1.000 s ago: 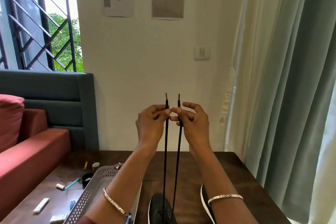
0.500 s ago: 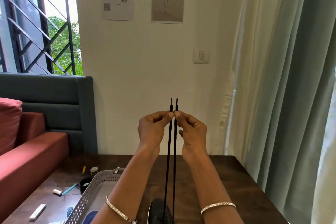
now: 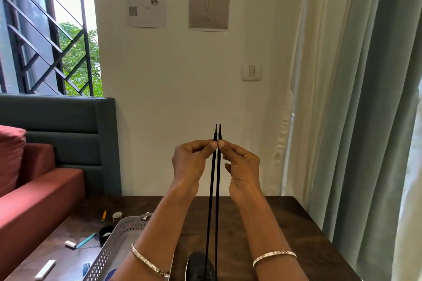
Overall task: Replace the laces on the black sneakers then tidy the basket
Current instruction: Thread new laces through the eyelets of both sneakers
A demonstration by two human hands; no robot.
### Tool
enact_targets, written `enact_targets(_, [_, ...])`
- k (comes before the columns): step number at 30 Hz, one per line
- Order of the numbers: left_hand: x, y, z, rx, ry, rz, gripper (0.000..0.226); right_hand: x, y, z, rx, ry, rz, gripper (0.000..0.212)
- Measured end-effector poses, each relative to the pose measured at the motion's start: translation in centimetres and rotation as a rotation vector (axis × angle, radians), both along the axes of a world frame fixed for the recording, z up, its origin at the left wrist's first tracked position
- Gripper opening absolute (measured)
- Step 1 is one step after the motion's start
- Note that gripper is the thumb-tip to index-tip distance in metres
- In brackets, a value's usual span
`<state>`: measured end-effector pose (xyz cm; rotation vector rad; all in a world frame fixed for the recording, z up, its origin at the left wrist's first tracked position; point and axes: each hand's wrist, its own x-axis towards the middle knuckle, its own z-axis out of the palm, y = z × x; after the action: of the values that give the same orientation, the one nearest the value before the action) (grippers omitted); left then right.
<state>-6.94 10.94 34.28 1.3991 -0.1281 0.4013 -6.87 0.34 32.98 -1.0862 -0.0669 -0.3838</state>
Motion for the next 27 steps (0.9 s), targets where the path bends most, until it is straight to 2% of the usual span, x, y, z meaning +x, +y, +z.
enact_targets(6, [0.1,0.8,-0.7,0.031,0.019,-0.047,0.014,0.3,-0.5,-0.8,-0.048,-0.009,-0.056,0.017])
enact_targets(9, [-0.1,1.8,-1.5,0.137,0.003,-0.143,0.014,0.3,-1.3,-1.7,-0.211,-0.048,-0.124,0.02])
enact_targets(12, [0.0,2.5,-1.9,0.206,0.025,-0.198,0.015,0.1,-1.8,-2.1,-0.329,-0.062,-0.096,0.025])
enact_targets(15, [0.3,2.7,-1.6,0.153,0.091,-0.233,0.027,-0.1,-1.9,-2.0,-0.414,-0.095,-0.027,0.01])
enact_targets(17, [0.5,2.9,-1.2,0.105,0.152,-0.28,0.037,-0.1,-1.9,-1.9,-0.453,-0.121,0.018,0.011])
enact_targets(23, [0.8,2.9,-0.2,0.04,0.227,-0.385,0.029,-0.3,-2.1,-1.0,-0.359,-0.184,0.175,0.02])
enact_targets(27, [0.7,2.5,0.2,0.079,0.163,-0.295,0.025,0.1,-1.9,-0.4,-0.326,-0.184,0.129,0.019])
